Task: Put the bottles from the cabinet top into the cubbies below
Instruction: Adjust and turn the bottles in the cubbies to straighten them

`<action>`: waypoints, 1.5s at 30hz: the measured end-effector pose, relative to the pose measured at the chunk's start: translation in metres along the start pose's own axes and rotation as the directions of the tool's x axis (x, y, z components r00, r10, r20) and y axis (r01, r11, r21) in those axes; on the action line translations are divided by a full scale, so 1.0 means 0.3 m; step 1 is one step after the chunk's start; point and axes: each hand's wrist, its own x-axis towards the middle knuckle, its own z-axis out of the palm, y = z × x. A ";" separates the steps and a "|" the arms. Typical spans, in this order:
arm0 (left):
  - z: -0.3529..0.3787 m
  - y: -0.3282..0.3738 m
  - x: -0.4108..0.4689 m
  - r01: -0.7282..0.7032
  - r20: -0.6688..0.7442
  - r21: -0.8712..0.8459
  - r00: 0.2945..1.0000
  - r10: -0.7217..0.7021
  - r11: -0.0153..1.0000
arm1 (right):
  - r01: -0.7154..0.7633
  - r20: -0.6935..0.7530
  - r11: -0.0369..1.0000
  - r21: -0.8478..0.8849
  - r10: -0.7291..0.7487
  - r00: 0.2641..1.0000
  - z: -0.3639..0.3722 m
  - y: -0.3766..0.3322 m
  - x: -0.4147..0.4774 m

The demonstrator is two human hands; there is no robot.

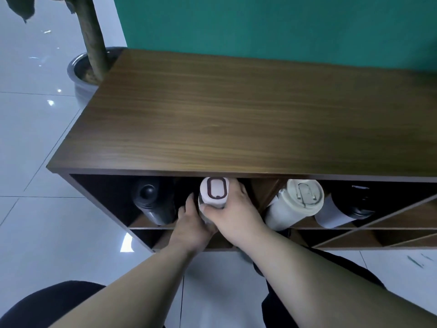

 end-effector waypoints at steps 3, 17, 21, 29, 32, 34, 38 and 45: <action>-0.007 -0.008 0.005 -0.015 -0.005 -0.051 1.000 0.014 0.999 | -0.039 0.006 0.999 -0.035 0.039 0.999 0.008 -0.008 0.028; 0.020 0.008 -0.016 -0.049 -0.057 -0.090 0.997 0.044 0.995 | -0.028 0.061 0.994 -0.104 0.034 0.998 -0.023 0.005 0.049; 0.005 0.012 -0.016 -0.054 -0.030 -0.081 0.998 0.052 0.995 | -0.027 0.043 0.992 -0.125 0.033 0.999 -0.018 0.008 0.046; -0.006 -0.022 0.011 -0.044 0.006 -0.051 0.999 0.045 0.998 | -0.034 0.045 0.988 -0.151 0.041 0.998 -0.004 0.018 0.049; -0.001 -0.032 0.008 -0.026 -0.014 -0.062 1.000 0.025 0.998 | -0.003 0.034 0.984 -0.176 0.009 0.999 -0.002 0.015 0.044; 0.023 -0.077 0.031 0.022 -0.001 -0.043 1.000 -0.023 0.999 | 0.028 0.013 0.975 -0.222 -0.026 1.000 -0.007 0.006 0.031; -0.057 -0.057 -0.048 0.040 0.157 0.017 0.987 -0.042 0.999 | 0.228 0.017 0.901 -0.369 -0.239 0.971 0.004 -0.049 -0.040; -0.313 -0.103 -0.249 0.209 -0.034 -0.159 0.976 -0.217 0.965 | 0.453 0.321 0.839 -0.300 -0.359 0.876 0.105 -0.193 -0.106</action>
